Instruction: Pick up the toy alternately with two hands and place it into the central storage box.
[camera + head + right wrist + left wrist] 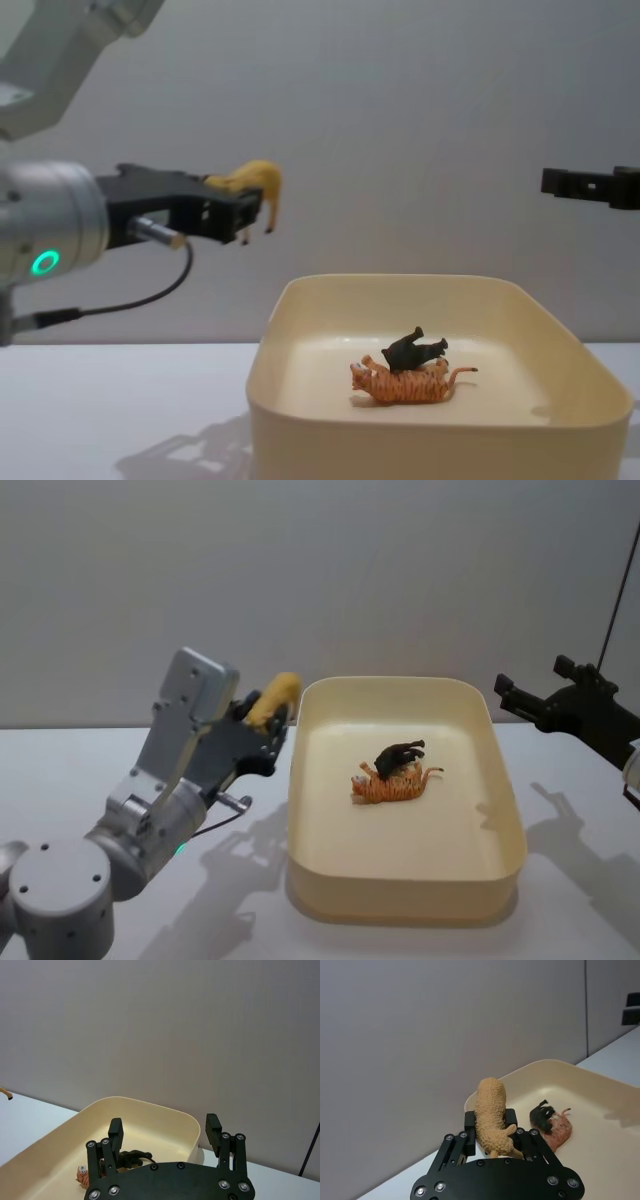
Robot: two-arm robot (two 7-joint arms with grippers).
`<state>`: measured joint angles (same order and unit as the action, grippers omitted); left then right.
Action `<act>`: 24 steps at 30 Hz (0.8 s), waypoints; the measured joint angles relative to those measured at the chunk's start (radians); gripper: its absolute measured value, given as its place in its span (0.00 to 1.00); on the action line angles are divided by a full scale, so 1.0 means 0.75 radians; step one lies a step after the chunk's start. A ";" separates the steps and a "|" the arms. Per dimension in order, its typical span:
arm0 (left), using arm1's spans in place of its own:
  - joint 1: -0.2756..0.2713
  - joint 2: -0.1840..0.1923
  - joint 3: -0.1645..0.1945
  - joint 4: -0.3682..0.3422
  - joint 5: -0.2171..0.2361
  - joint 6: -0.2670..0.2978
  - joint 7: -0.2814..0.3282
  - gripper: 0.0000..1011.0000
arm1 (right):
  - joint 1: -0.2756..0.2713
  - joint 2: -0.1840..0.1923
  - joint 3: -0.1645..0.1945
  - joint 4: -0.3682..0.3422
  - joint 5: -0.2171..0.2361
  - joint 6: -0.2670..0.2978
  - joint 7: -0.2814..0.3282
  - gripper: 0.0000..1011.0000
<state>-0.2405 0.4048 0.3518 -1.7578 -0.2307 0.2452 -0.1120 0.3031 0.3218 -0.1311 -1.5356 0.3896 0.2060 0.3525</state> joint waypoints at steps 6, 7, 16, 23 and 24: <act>-0.048 -0.032 0.009 0.039 0.008 -0.018 -0.102 0.31 | 0.000 0.000 0.000 0.000 0.000 0.000 0.000 0.99; -0.064 -0.043 0.012 0.055 0.010 -0.021 -0.134 0.31 | 0.000 0.000 0.000 0.000 0.000 0.000 0.000 0.99; -0.172 -0.112 0.036 0.187 0.042 -0.023 -0.343 0.31 | 0.000 0.000 0.000 0.000 0.000 0.000 0.000 0.99; -0.271 -0.170 0.060 0.334 0.105 0.000 -0.510 0.31 | 0.000 0.000 0.000 0.000 0.000 0.000 0.000 0.99; -0.295 -0.184 0.066 0.373 0.120 0.004 -0.538 0.31 | 0.000 0.000 0.000 0.000 0.000 0.000 0.000 0.99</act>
<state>-0.4620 0.2664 0.4013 -1.4779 -0.1405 0.2481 -0.5155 0.3031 0.3218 -0.1311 -1.5355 0.3896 0.2061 0.3524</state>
